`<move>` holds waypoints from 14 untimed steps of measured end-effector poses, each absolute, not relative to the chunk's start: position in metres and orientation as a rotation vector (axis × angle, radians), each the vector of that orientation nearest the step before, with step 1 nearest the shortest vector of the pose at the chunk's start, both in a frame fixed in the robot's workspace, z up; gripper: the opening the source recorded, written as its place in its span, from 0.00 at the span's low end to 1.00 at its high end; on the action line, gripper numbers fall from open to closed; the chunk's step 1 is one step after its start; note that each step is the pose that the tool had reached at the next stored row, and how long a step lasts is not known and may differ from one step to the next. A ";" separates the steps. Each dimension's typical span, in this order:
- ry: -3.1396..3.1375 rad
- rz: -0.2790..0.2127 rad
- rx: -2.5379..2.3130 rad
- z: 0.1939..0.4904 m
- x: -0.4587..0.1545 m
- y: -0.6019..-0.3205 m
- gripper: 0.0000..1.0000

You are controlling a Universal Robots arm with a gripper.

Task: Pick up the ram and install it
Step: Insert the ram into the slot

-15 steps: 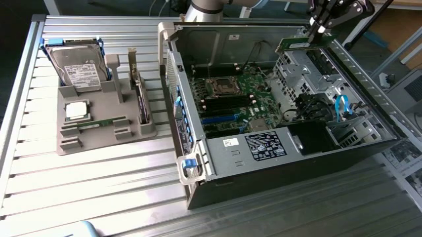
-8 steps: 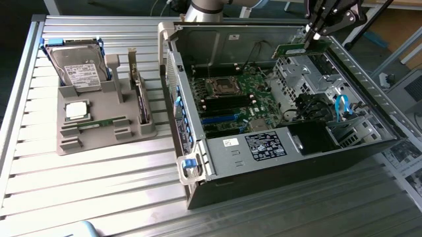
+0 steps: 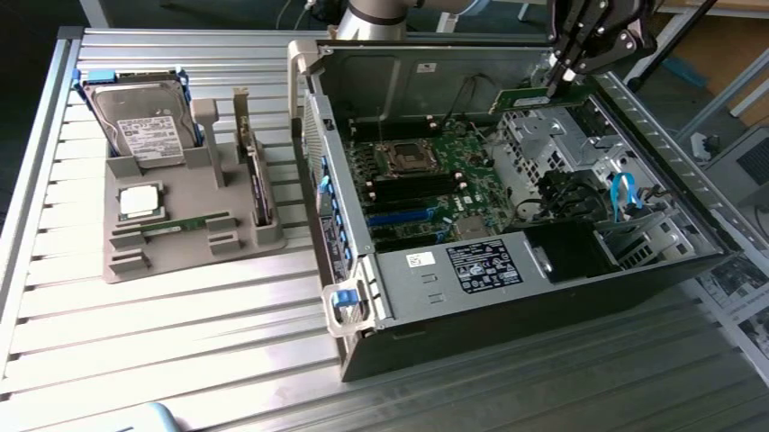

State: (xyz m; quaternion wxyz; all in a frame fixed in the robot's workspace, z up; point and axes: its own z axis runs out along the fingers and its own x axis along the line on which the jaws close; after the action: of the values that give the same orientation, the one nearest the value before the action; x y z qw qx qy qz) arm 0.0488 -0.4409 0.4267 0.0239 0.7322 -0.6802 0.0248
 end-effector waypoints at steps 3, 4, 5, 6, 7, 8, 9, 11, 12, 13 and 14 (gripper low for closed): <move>-2.105 0.077 2.266 0.424 0.044 -0.441 0.13; -2.105 0.077 2.266 0.423 0.042 -0.441 0.13; -2.105 0.077 2.266 0.422 0.041 -0.441 0.13; -2.105 0.077 2.266 0.422 0.040 -0.441 0.13; -2.105 0.077 2.266 0.421 0.039 -0.441 0.13; -2.105 0.077 2.266 0.420 0.038 -0.441 0.13; -2.105 0.077 2.266 0.418 0.037 -0.441 0.13; -2.105 0.077 2.266 0.416 0.035 -0.441 0.13; -2.105 0.077 2.266 0.415 0.033 -0.441 0.13; -2.105 0.077 2.266 0.414 0.032 -0.441 0.13; -2.105 0.077 2.265 0.413 0.032 -0.441 0.13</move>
State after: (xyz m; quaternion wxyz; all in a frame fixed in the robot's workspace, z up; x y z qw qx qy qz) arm 0.0316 -0.4408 0.4133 0.0242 0.7322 -0.6802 0.0250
